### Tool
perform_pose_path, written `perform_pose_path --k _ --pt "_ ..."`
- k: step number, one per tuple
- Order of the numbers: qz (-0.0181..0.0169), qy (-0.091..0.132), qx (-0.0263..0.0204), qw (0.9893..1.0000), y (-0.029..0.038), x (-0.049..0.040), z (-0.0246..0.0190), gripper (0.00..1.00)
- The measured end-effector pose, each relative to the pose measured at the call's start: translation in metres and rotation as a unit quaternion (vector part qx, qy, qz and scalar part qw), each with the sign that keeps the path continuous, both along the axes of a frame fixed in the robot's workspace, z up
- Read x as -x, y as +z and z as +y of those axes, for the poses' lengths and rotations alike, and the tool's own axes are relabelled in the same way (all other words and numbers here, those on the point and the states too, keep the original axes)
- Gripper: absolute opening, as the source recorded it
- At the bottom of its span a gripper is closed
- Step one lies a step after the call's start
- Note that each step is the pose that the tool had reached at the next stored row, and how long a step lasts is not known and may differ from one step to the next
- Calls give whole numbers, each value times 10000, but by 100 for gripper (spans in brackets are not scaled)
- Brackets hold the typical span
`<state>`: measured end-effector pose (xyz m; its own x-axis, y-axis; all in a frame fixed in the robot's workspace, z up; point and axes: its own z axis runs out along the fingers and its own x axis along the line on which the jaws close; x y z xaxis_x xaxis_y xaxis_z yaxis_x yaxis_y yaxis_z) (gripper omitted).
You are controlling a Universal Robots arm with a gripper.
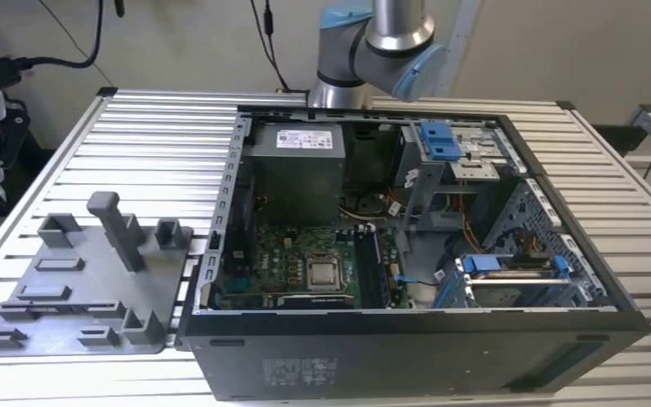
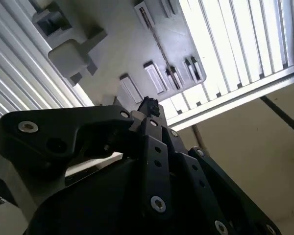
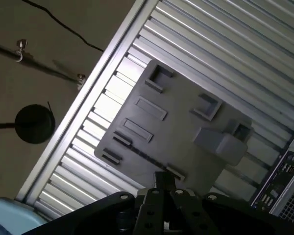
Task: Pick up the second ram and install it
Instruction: 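Pick up the second ram and move it above second insertion slot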
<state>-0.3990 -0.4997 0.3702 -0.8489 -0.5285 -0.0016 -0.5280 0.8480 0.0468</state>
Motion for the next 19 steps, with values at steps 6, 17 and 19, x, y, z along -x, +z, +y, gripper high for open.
perform_pose_path --k 6,17,19 --pt "-3 238 -1 9997 -1 0 0 11" --pt "-71 1031 2 9946 -18 -1 0 11" --pt "-95 1210 2 9926 -23 -1 0 11"
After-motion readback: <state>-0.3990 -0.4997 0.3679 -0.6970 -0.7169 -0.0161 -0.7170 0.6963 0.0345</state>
